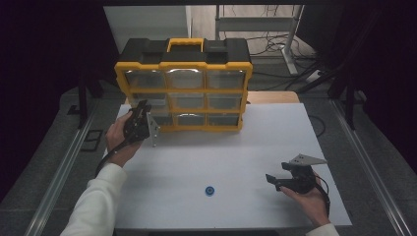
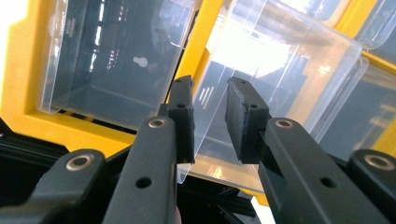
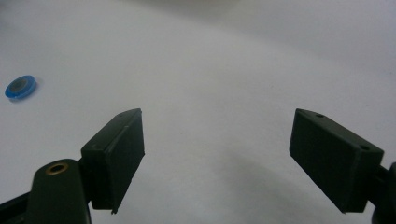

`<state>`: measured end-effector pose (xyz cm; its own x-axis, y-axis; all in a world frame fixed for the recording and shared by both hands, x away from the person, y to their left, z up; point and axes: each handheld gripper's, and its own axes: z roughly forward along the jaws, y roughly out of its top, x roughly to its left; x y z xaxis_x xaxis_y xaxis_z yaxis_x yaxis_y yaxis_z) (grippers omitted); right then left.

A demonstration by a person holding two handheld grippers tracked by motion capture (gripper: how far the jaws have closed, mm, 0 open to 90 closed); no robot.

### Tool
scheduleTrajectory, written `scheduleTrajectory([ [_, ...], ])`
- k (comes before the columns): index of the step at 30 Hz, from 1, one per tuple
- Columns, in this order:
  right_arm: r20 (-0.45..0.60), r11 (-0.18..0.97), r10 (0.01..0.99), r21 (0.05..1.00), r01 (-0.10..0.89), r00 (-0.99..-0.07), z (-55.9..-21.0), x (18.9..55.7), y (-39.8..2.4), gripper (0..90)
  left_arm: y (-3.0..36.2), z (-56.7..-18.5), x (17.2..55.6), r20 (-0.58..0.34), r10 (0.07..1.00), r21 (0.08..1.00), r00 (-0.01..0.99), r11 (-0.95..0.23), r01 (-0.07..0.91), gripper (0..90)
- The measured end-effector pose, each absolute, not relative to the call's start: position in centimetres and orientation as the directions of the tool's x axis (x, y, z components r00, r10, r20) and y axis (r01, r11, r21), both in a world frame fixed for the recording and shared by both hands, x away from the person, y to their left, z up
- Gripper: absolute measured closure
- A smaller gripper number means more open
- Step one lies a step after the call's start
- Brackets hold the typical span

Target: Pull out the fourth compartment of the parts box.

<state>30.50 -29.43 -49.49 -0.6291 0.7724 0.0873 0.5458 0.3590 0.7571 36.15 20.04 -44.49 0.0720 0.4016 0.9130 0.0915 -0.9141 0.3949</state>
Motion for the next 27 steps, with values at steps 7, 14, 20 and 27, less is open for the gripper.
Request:
scheduleTrajectory([
  [7,0.083,0.363,0.77,0.758,0.541,-0.633,-49.4,30.5,-29.2,18.4,20.0,-44.5,35.7,0.916,0.395,0.388,0.073,-0.917,0.093,73.2],
  [14,0.085,0.36,0.77,0.76,0.541,-0.633,-49.4,30.5,-29.2,18.4,19.9,-44.5,35.2,0.917,0.393,0.387,0.07,-0.918,0.093,73.3],
  [20,0.072,0.358,0.775,0.768,0.531,-0.627,-49.3,30.4,-29.3,19.3,19.9,-44.4,35.0,0.917,0.392,0.384,0.076,-0.918,0.094,73.2],
  [27,0.078,0.345,0.779,0.775,0.529,-0.622,-49.2,30.6,-29.5,19.6,19.9,-44.3,34.7,0.918,0.389,0.382,0.077,-0.919,0.095,73.2],
])
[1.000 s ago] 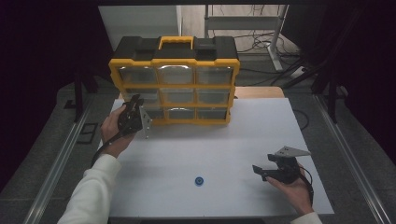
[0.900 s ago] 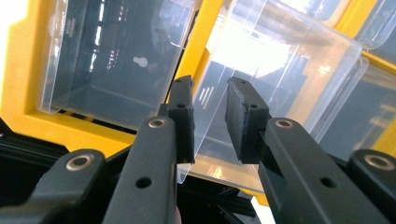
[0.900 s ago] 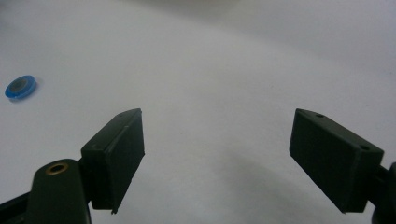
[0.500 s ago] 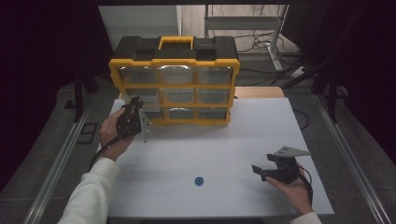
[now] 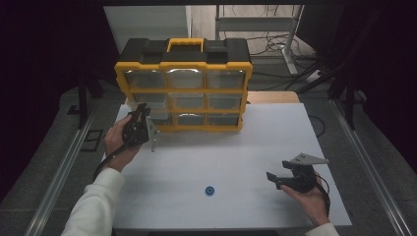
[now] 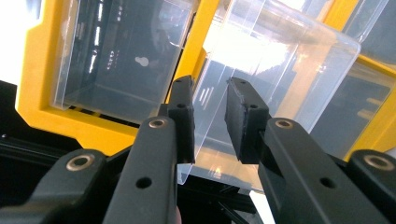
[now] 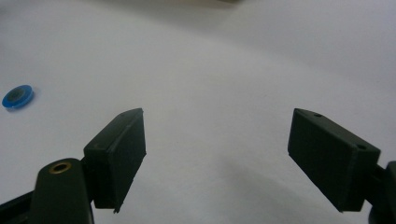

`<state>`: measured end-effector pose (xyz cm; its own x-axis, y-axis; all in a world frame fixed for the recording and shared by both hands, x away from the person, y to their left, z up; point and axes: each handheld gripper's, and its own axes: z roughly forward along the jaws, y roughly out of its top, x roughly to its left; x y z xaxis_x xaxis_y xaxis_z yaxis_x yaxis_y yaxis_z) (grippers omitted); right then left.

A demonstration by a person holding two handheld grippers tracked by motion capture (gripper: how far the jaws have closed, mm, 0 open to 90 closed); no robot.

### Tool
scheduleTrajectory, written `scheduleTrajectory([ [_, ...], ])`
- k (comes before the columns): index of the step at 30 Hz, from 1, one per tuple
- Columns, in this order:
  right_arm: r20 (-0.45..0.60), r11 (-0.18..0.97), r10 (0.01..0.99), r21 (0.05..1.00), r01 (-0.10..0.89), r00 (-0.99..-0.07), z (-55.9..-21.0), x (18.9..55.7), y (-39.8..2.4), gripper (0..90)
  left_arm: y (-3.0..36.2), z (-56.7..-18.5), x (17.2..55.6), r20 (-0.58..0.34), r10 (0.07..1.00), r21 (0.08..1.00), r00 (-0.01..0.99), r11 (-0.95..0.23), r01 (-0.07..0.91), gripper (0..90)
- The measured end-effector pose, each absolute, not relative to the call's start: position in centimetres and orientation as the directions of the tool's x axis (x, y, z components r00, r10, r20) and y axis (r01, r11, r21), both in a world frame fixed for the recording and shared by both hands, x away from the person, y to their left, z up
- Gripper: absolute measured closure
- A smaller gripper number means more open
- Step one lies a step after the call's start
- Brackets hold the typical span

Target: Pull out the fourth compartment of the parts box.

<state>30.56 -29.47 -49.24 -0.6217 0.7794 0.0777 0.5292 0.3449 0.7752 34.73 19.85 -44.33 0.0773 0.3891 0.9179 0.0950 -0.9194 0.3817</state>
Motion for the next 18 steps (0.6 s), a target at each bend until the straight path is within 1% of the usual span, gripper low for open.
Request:
scheduleTrajectory([
  [18,0.085,0.361,0.77,0.759,0.542,-0.632,-49.5,30.7,-29.2,19.1,19.9,-44.5,33.2,0.928,0.365,0.361,0.067,-0.93,0.073,73.6],
])
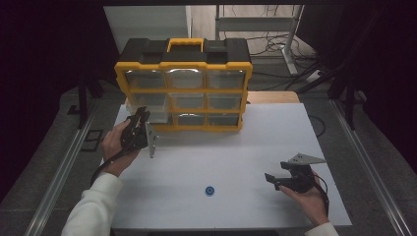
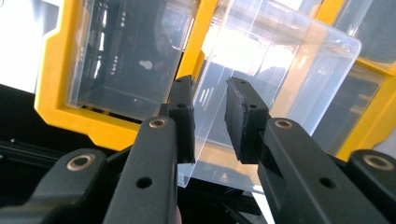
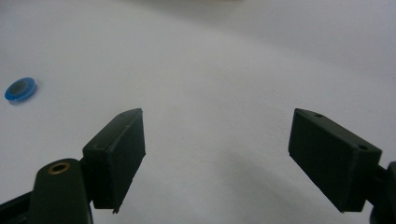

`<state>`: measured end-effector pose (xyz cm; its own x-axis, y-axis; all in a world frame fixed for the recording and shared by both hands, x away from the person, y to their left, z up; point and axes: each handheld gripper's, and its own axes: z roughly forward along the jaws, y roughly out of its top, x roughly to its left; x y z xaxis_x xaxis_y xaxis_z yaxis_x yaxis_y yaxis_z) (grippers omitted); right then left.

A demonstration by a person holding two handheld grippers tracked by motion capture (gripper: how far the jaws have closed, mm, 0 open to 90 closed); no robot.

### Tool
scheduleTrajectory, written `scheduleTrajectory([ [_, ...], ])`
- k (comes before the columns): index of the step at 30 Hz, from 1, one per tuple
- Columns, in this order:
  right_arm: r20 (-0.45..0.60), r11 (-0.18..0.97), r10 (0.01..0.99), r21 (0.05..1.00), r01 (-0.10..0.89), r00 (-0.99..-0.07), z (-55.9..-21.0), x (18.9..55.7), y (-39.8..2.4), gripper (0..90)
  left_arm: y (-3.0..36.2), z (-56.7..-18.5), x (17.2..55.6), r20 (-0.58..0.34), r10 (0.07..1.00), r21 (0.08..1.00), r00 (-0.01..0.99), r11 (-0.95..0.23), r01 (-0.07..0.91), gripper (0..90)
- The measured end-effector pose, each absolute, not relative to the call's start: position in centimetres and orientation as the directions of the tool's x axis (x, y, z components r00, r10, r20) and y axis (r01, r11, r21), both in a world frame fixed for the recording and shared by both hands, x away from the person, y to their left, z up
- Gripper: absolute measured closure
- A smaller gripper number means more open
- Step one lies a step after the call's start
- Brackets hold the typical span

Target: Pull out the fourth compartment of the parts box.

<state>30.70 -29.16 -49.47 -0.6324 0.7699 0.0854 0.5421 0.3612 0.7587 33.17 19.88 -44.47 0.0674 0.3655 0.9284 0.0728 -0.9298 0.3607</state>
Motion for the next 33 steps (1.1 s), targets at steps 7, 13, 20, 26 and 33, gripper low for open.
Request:
scheduleTrajectory([
  [7,0.088,0.359,0.771,0.758,0.545,-0.631,-49.4,30.7,-29.2,19.1,19.9,-44.5,33.2,0.928,0.365,0.36,0.069,-0.93,0.075,73.7],
  [13,0.088,0.362,0.768,0.757,0.544,-0.634,-49.5,30.7,-29.2,19.0,19.7,-44.6,33.1,0.933,0.352,0.346,0.074,-0.935,0.081,73.7],
  [20,0.086,0.363,0.769,0.757,0.544,-0.633,-49.5,30.7,-29.1,19.0,19.9,-44.7,32.8,0.928,0.365,0.359,0.074,-0.93,0.076,73.6],
  [26,0.085,0.363,0.769,0.757,0.543,-0.633,-49.5,30.6,-29.1,19.0,20.0,-44.8,32.3,0.928,0.366,0.361,0.074,-0.93,0.07,73.7],
  [33,0.085,0.362,0.77,0.758,0.543,-0.633,-49.4,30.6,-29.2,19.0,20.1,-44.8,31.7,0.928,0.367,0.363,0.071,-0.93,0.06,73.7],
])
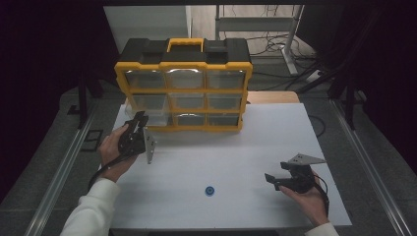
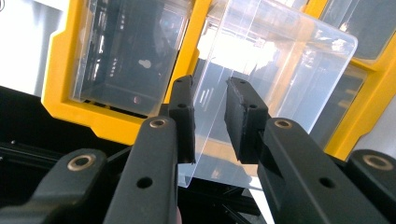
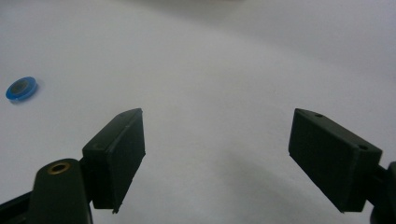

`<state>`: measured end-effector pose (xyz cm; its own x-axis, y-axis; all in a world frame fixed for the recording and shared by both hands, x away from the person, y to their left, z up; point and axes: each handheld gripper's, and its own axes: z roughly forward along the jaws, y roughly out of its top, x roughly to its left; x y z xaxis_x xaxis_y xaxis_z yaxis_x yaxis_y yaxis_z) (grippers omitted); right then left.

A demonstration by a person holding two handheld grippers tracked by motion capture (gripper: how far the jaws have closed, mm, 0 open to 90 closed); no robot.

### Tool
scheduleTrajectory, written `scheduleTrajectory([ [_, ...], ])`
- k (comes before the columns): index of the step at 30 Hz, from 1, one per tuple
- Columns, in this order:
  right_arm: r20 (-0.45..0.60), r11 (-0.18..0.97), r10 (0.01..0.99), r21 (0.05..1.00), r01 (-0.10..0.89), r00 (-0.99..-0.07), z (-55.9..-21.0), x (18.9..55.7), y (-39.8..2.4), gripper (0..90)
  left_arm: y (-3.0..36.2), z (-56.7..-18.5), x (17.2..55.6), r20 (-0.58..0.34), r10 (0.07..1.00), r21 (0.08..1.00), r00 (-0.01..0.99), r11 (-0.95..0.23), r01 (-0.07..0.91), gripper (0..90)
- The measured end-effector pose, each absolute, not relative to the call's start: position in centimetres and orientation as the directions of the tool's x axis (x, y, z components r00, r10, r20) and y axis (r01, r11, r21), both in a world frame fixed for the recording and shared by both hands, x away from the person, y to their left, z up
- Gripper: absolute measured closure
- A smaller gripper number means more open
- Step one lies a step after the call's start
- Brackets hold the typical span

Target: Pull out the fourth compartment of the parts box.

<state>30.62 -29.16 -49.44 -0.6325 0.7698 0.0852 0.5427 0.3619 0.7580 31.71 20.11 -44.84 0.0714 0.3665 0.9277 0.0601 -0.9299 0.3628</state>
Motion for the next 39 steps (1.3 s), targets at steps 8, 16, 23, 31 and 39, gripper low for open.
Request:
scheduleTrajectory([
  [8,0.084,0.363,0.77,0.757,0.543,-0.632,-49.5,30.6,-29.2,19.0,20.2,-44.9,31.0,0.928,0.365,0.362,0.07,-0.931,0.054,73.7],
  [16,0.084,0.364,0.77,0.756,0.543,-0.633,-49.5,30.6,-29.1,19.0,20.3,-45.2,30.6,0.93,0.362,0.359,0.07,-0.932,0.05,73.7],
  [23,0.083,0.366,0.769,0.755,0.543,-0.634,-49.5,30.6,-29.1,19.0,20.0,-45.6,30.5,0.943,0.326,0.323,0.06,-0.945,0.051,73.2],
  [31,0.083,0.367,0.769,0.755,0.544,-0.634,-49.5,30.6,-29.1,19.0,20.0,-45.5,30.5,0.942,0.323,0.322,0.087,-0.946,0.026,71.5],
  [39,0.084,0.366,0.77,0.755,0.545,-0.633,-49.5,30.6,-29.1,18.9,19.7,-45.2,30.6,0.913,0.399,0.4,0.088,-0.917,0.015,38.8],
])
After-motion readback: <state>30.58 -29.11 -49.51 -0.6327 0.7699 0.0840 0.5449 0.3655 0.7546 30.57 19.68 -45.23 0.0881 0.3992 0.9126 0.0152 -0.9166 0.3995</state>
